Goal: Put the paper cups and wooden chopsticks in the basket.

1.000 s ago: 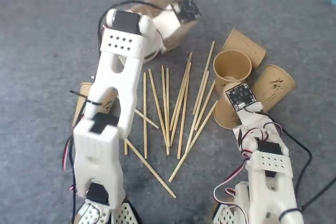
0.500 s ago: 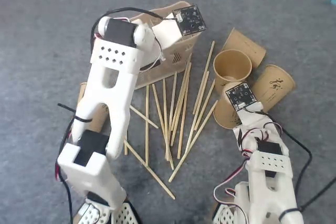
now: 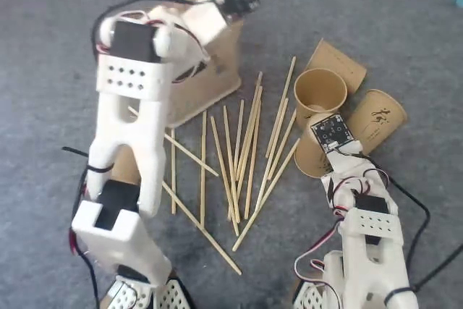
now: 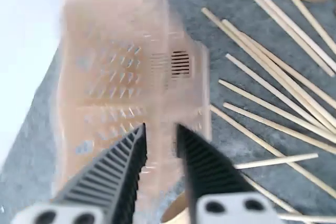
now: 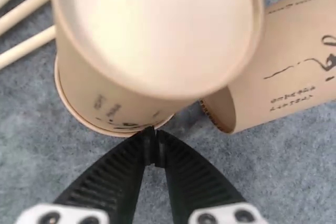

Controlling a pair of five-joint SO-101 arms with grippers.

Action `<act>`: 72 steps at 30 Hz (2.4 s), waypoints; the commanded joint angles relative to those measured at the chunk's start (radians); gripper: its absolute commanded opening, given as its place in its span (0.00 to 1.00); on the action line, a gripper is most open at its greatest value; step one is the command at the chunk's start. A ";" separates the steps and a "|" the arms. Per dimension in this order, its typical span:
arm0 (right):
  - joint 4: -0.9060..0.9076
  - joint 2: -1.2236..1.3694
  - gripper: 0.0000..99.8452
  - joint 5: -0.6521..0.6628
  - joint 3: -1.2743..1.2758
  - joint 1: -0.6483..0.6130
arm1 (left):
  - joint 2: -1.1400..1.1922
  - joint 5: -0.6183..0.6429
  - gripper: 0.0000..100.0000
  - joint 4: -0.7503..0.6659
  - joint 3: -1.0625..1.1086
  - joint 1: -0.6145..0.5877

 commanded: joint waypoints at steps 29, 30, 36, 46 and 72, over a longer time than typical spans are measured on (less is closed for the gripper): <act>-0.012 -0.019 0.01 0.005 -0.003 -0.008 | 0.311 0.448 0.17 -0.376 0.033 -0.218; -0.012 -0.019 0.01 0.005 -0.003 -0.008 | 0.331 0.466 0.17 -0.402 0.033 -0.209; -0.012 -0.019 0.01 0.006 -0.003 -0.008 | 0.407 0.528 0.17 -0.557 0.033 -0.189; -0.012 -0.019 0.01 0.011 -0.003 -0.010 | 0.491 0.526 0.01 -0.605 0.033 -0.172; -0.012 -0.019 0.01 0.012 -0.003 -0.010 | 0.597 0.526 0.01 -0.371 0.056 -0.051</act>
